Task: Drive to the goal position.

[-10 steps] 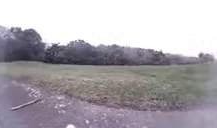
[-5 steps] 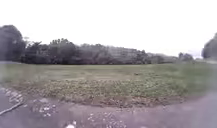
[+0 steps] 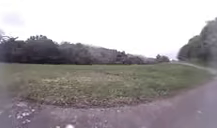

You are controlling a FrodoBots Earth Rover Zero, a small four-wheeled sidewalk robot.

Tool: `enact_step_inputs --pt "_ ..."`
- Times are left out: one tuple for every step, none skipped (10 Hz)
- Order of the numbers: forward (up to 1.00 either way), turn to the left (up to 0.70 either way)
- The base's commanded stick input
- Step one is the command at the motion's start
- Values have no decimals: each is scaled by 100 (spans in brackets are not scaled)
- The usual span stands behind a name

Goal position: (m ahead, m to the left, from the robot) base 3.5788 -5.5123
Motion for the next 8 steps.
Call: enact_step_inputs --pt "0 -35" --pt "0 0" --pt "0 0" --pt "0 0" --pt "0 0" --pt "0 0" --pt "11 0" --pt "73 0"
